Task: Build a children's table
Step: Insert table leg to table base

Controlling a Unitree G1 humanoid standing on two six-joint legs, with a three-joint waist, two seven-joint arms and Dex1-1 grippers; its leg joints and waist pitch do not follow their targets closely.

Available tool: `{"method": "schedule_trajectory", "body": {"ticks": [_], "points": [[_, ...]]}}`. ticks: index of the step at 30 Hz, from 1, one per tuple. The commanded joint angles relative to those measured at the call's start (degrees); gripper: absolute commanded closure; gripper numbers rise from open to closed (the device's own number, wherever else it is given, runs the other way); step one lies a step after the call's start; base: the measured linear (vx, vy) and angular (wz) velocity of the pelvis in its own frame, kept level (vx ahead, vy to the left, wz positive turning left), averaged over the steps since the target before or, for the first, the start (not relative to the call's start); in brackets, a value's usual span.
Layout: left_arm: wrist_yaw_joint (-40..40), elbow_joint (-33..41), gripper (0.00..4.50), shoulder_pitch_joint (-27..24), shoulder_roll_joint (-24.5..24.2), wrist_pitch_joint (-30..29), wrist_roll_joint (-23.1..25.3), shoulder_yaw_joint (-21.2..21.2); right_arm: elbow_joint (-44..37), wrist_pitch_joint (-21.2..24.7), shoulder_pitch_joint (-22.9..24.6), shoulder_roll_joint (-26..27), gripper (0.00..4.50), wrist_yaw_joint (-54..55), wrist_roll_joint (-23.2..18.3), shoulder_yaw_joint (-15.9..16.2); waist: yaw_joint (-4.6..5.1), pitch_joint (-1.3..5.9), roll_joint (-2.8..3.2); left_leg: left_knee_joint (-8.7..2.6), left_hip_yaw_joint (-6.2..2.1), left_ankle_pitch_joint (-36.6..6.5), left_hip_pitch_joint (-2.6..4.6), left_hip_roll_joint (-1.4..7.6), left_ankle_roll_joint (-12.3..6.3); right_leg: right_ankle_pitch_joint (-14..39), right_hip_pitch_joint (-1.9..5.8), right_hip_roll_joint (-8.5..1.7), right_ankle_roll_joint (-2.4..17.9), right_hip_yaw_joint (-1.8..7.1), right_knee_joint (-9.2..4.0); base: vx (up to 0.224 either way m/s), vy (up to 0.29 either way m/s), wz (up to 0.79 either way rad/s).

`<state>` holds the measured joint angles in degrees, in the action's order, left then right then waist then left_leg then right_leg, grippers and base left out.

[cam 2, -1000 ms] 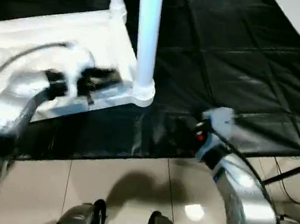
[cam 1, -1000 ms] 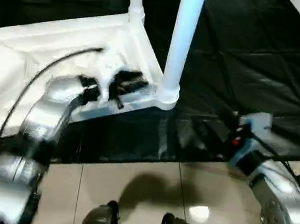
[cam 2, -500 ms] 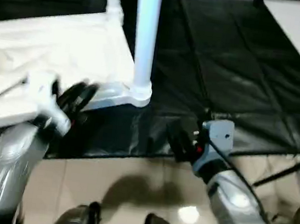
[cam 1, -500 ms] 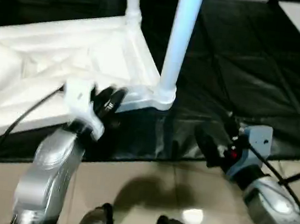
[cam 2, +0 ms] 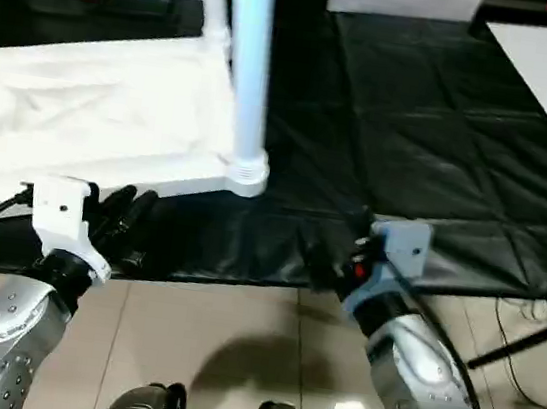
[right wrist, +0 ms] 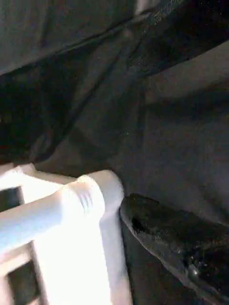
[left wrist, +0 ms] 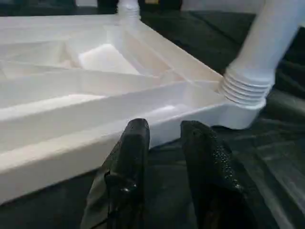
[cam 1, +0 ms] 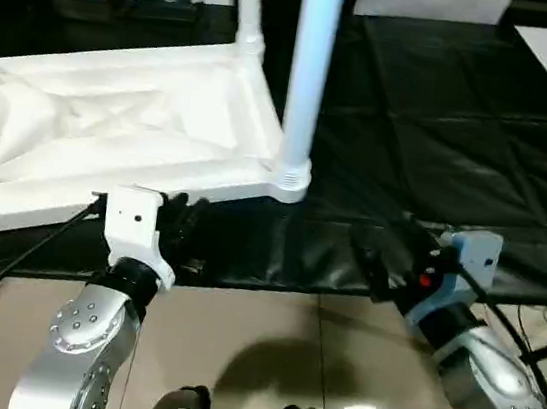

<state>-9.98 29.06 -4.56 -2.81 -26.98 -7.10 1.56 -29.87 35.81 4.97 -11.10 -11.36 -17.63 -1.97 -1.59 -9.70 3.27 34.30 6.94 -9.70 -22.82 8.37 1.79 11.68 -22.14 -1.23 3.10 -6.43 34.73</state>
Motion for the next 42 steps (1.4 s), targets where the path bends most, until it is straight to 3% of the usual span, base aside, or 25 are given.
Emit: {"method": "schedule_trajectory", "body": {"ticks": [1,5,7,8,10,11,12,14,17,18,19,20,21,22,23,25,26,27,29,31,32,34,35,38,42], "points": [[0.3,1.6,3.2,-0.7,-0.3,0.7,0.0,1.1,-1.0,0.3,0.9,-0.2,0.0,-0.1,0.4,0.3,0.43,4.03,-0.43,-4.23,-2.33,-20.4,1.87,5.28,-2.21,24.7,2.71,-7.17,1.6,4.45,-6.21,0.013,0.081,0.0],[0.7,2.4,3.2,-1.0,-1.1,-0.1,-0.4,1.3,-0.8,-5.0,2.4,-0.4,0.0,-2.4,1.6,2.1,1.36,2.2,0.16,-4.6,-2.27,-40.9,6.15,4.37,1.2,42.1,2.6,-5.51,-1.4,1.52,-8.74,0.036,0.069,-0.06],[0.6,2.6,3.2,-1.3,-1.1,-0.1,-0.5,1.2,-0.6,-5.2,2.4,0.3,0.0,-1.8,1.3,1.9,2.37,1.76,0.56,-8.01,-3.52,-51.0,5.97,6.43,2.15,32.0,3.95,-3.8,-0.7,0.92,-3.87,0.0,0.0,0.0],[0.5,2.5,3.2,-1.3,-1.1,0.0,-0.5,1.1,-0.4,-5.2,2.2,0.6,0.0,-1.6,1.0,1.8,2.61,2.26,-0.26,-10.3,-3.86,-55.1,6.37,7.98,1.56,17.7,4.74,-4.07,0.1,2.61,2.56,0.064,0.012,-0.04],[0.3,2.5,3.2,-1.7,-1.2,0.3,-0.5,0.8,-0.5,-5.1,2.0,0.7,0.0,-1.6,0.5,1.8,2.25,1.69,-2.28,-4.08,-0.28,-42.6,6.74,1.99,0.01,40.9,3.32,-7.06,-0.4,5.81,-7.0,0.073,-0.028,-0.01],[0.2,2.4,3.2,-1.8,-1.2,0.4,-0.4,0.6,-0.4,-5.2,1.8,0.7,0.0,-1.7,0.5,1.8,0.92,2.11,-3.3,4.4,0.9,-17.6,4.63,-1.12,-5.24,60.4,5.99,-11.91,0.0,10.49,-11.92,0.11,-0.045,0.01],[0.1,2.4,3.2,-1.8,-1.3,0.4,-0.3,0.4,-0.4,-5.4,1.7,0.8,0.0,-1.8,0.6,1.8,-0.14,2.85,-2.58,6.45,-1.21,-8.7,-0.5,-0.79,-6.05,58.3,10.69,-13.37,1.4,12.09,-10.26,0.159,-0.014,-0.02],[0.2,2.5,3.2,-1.9,-1.3,0.3,-0.4,-0.1,0.0,-6.7,1.7,0.3,0.0,-2.5,1.0,2.1,-0.02,2.78,-2.89,5.82,-1.95,-6.7,-1.56,-0.71,-5.72,51.4,10.64,-11.24,3.9,10.75,-9.17,0.155,0.0,-0.03],[0.4,2.4,3.2,-1.9,-1.2,0.2,-0.5,-0.3,0.5,-7.9,1.5,-0.3,0.0,-3.2,1.7,2.7,0.59,3.61,0.79,-2.0,-2.17,-5.9,2.48,2.06,-5.82,34.0,8.68,-4.54,6.4,4.24,-7.75,0.142,0.05,0.05],[0.5,2.3,3.2,-2.2,-1.1,0.4,-0.4,-0.7,1.1,-8.6,1.3,-0.4,0.0,-3.6,2.2,3.0,3.24,3.98,1.81,-4.86,-6.87,-15.0,6.61,5.81,-7.37,24.8,5.68,-1.09,4.8,2.08,-2.61,0.097,0.07,-0.03],[0.6,2.2,3.2,-2.3,-1.0,0.4,-0.4,-0.9,1.3,-8.8,1.0,-0.5,0.0,-3.7,2.4,3.1,4.91,5.26,1.56,-6.3,-10.81,-22.9,11.63,9.55,-10.98,15.9,1.86,-1.54,2.8,3.05,3.78,0.222,0.101,0.05],[0.6,2.2,3.2,-2.3,-0.9,0.4,-0.3,-1.0,1.5,-8.8,0.8,-0.5,0.0,-3.7,2.4,3.1,5.49,5.82,1.59,-4.9,-12.0,-16.0,12.75,9.46,-18.92,10.5,-1.14,-1.97,-2.4,3.45,6.42,0.219,0.049,0.1],[0.6,2.2,3.2,-2.2,-0.9,0.4,-0.3,-1.1,1.5,-8.8,0.7,-0.5,0.0,-3.7,2.4,3.1,5.49,5.82,1.59,-4.9,-12.0,-16.0,12.75,9.46,-18.92,10.5,-1.14,-1.97,-2.4,3.45,6.42,0.309,0.05,0.16],[0.6,2.1,3.2,-2.3,-0.9,0.4,-0.3,-1.1,1.6,-8.7,0.5,-0.6,0.0,-3.6,2.4,3.1,6.16,5.93,0.28,-3.44,-10.29,-3.5,12.14,8.63,-28.18,5.5,-4.62,-3.51,-7.4,4.84,8.19,0.185,0.019,0.08],[0.7,2.1,3.2,-2.3,-0.9,0.4,-0.4,-1.2,1.6,-8.6,0.5,-0.6,0.0,-3.6,2.4,3.1,6.26,5.89,-0.07,-3.61,-9.3,-1.1,11.41,7.69,-29.23,4.2,-4.86,-3.59,-7.8,5.09,8.03,0.16,-0.028,0.08],[0.7,1.9,3.2,-2.5,-1.1,0.3,-0.3,-1.6,1.6,-7.9,0.6,-0.7,0.0,-3.3,2.1,2.6,5.21,5.36,-3.1,-2.45,-1.99,-9.6,7.36,0.52,-22.33,-2.7,-1.34,-4.59,-3.8,7.1,-0.63,0.157,-0.086,0.05],[0.5,1.9,3.2,-2.7,-1.3,0.3,-0.5,-1.7,1.6,-8.1,0.7,-0.8,0.0,-3.3,2.1,2.5,3.8,6.44,-6.93,3.74,0.1,-15.3,1.21,-5.97,-17.13,12.9,7.37,-7.4,-5.7,13.13,-5.23,0.15,-0.11,0.02],[-0.9,2.0,3.2,-3.2,-1.9,0.0,-1.2,-2.3,1.6,-8.6,1.0,-0.5,0.0,-3.5,1.2,1.6,2.62,5.5,-5.29,7.43,-2.19,-9.0,-0.25,-4.33,-12.74,19.8,8.7,-12.05,0.6,15.57,-6.01,0.134,-0.1,-0.09],[-2.4,2.0,3.2,-3.4,-2.6,-0.1,-2.2,-2.6,1.3,-8.3,1.0,0.2,0.0,-4.2,-1.1,0.4,2.05,4.96,-4.68,6.11,-3.32,0.7,-1.69,-3.27,-7.2,6.7,8.61,-10.78,3.6,13.1,-4.34,0.135,-0.079,-0.14],[-3.2,1.9,3.0,-3.2,-3.1,0.5,-2.3,-2.8,1.0,-7.6,1.1,0.1,0.0,-4.2,-1.8,0.0,1.4,5.16,-2.65,-0.32,-3.24,10.7,0.02,-1.14,-4.72,-8.8,5.3,-6.55,5.0,8.21,-2.71,0.117,-0.023,-0.12],[-4.1,1.2,3.0,-2.2,-4.3,0.3,-1.9,-3.0,0.9,-7.0,1.0,-0.6,0.0,-4.4,-1.5,0.0,2.26,5.22,-0.96,-2.52,-4.44,11.9,-0.38,1.98,-6.78,-13.4,4.96,-5.15,5.0,6.68,-0.99,0.108,0.02,-0.1],[-8.2,-0.4,3.0,0.5,-8.0,0.8,-1.4,-4.6,1.1,-6.7,0.6,-2.4,0.0,-5.9,-0.7,0.7,1.81,7.77,-0.15,-0.24,-6.1,20.7,2.83,4.36,-9.59,-21.0,3.1,-5.27,6.7,7.36,0.79,0.11,0.047,-0.01],[-10.6,-1.1,3.0,2.0,-9.8,0.1,-1.7,-5.6,1.2,-6.9,0.3,-3.2,0.0,-6.5,-0.1,1.2,1.65,7.8,0.0,-0.12,-6.14,23.1,2.55,4.05,-9.73,-22.1,3.13,-5.38,6.8,7.4,0.81,0.06,0.038,0.09],[-13.7,-2.7,3.0,4.2,-11.9,-0.4,-2.9,-6.4,1.6,-8.2,-0.4,-2.9,0.0,-7.2,-0.3,1.2,1.28,6.24,-0.64,-1.72,-4.57,6.6,0.75,3.08,-7.67,-12.5,3.92,-7.04,10.3,7.68,-1.06,0.0,0.0,0.0],[-20.7,-5.0,2.82,6.6,-17.0,-1.3,-5.3,-6.6,1.3,-7.4,-2.1,-4.5,0.0,-10.5,-2.9,1.9,1.65,5.05,-0.91,-3.36,-3.81,-14.1,1.36,3.59,-3.92,6.5,3.7,-7.36,11.9,8.14,-2.67,-0.031,0.003,0.01]]}}
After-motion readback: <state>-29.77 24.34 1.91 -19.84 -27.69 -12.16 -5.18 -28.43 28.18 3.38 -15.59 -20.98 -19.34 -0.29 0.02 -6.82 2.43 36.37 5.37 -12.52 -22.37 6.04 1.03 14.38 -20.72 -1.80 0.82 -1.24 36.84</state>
